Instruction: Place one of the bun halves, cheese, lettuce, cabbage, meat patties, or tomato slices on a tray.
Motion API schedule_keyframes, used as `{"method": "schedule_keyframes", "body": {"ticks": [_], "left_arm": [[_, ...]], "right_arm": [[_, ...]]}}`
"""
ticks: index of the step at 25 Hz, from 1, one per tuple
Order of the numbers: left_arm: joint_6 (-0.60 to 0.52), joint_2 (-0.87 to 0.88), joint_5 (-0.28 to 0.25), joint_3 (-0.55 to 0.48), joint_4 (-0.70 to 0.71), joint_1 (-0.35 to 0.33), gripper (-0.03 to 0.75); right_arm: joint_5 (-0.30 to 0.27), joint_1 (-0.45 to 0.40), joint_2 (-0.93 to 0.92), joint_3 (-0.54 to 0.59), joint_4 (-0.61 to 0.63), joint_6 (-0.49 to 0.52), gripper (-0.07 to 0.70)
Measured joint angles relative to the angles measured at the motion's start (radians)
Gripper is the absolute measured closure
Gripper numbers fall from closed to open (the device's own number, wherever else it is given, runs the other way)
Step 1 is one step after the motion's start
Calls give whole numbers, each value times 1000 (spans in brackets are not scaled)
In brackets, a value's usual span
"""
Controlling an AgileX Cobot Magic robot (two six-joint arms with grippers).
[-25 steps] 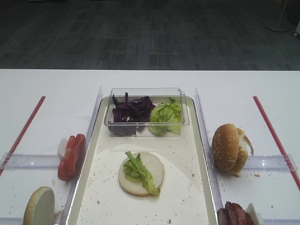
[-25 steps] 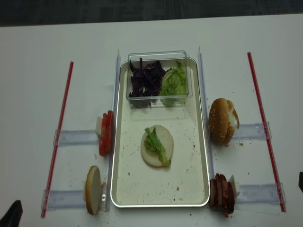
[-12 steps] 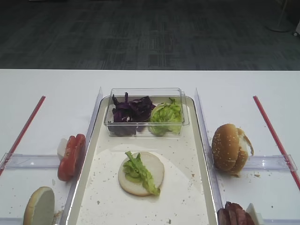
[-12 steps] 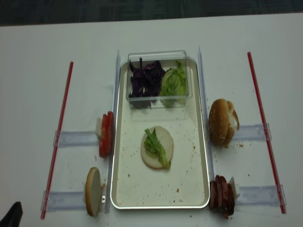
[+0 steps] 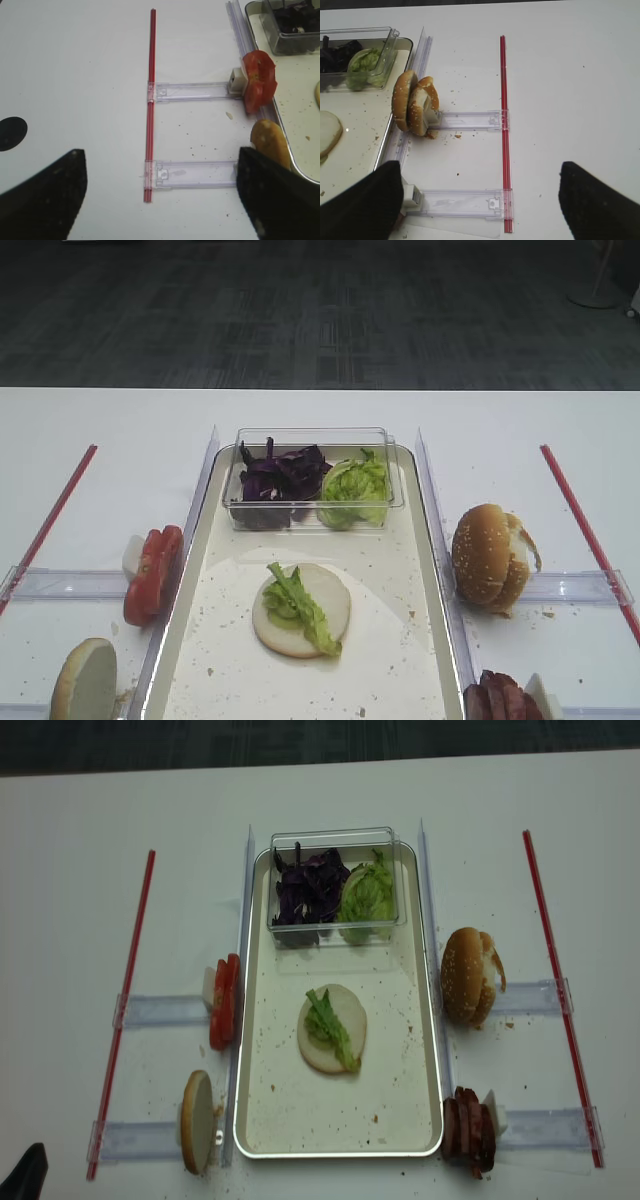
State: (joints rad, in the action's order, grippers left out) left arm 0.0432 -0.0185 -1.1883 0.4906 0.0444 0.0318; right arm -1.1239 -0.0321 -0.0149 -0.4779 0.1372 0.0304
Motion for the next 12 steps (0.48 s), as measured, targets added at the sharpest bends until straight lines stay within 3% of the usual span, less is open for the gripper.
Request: {"method": "schedule_keyframes", "body": {"ticks": [12], "left_arm": [[0,0,0,0,0,0,153]], "right_arm": [[0,0,0,0,0,0,-14]]}}
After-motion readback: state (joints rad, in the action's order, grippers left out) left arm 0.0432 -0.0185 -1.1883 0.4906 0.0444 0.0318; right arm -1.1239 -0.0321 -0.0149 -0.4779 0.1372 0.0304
